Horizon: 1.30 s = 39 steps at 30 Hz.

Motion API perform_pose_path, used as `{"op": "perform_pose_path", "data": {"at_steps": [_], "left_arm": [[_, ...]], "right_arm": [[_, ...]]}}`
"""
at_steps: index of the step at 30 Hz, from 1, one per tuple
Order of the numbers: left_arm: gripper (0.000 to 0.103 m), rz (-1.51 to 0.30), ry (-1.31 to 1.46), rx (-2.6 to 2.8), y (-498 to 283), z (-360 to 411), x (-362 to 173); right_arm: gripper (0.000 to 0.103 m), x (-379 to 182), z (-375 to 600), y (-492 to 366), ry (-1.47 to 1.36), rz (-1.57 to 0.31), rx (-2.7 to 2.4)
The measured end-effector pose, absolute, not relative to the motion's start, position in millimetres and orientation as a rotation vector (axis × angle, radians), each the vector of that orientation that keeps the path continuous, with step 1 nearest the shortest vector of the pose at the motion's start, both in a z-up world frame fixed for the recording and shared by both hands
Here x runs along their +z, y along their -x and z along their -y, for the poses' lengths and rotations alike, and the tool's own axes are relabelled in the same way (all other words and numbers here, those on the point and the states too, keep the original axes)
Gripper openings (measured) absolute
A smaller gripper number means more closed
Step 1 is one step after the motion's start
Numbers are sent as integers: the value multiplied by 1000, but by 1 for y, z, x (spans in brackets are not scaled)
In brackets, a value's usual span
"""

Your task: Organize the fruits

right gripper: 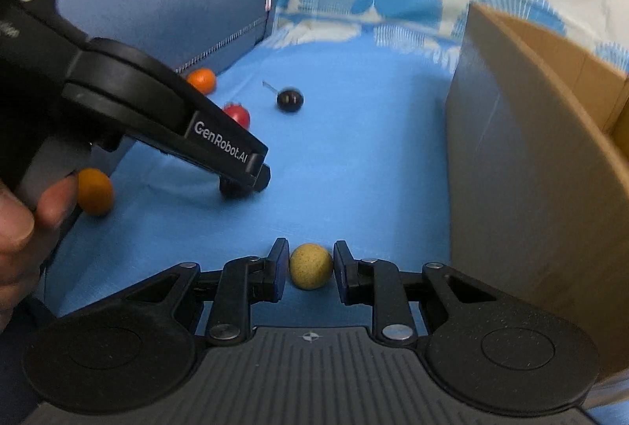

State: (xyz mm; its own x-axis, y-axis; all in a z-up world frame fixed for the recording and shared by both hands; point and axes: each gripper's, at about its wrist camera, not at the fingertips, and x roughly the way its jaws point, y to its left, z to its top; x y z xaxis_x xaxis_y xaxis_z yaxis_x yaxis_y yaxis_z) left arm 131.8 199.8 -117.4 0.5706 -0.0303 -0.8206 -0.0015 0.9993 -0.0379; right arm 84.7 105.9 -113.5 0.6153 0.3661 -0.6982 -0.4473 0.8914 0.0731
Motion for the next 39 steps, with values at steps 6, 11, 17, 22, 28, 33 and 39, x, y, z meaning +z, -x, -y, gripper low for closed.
{"op": "perform_pose_path", "data": {"at_steps": [6,11,17,22,28,33,39], "left_arm": [[38,-974,37,13,-133,-203,-120],[35,-987,23,28,-138,-202,-124],[27,-969,17,51,-138,-200,-124],[27,-976,43,55,-137,-205,-124],[27,-970,27,56,-137,-203,-124],[27,-931,30,61,-131,-203,-118],[27,-860,46,56,-114,-204,-103]], "right_arm": [[26,-118,-105,-88,106,-792,467],[26,-118,-104,-87,117,-782,475],[26,-113,-102,-82,119,-758,485],[26,-119,-101,-84,126,-794,486],[26,-113,-102,-83,115,-782,475],[26,-106,-97,-76,102,-743,476],[26,-95,-92,-64,100,-706,479]]}}
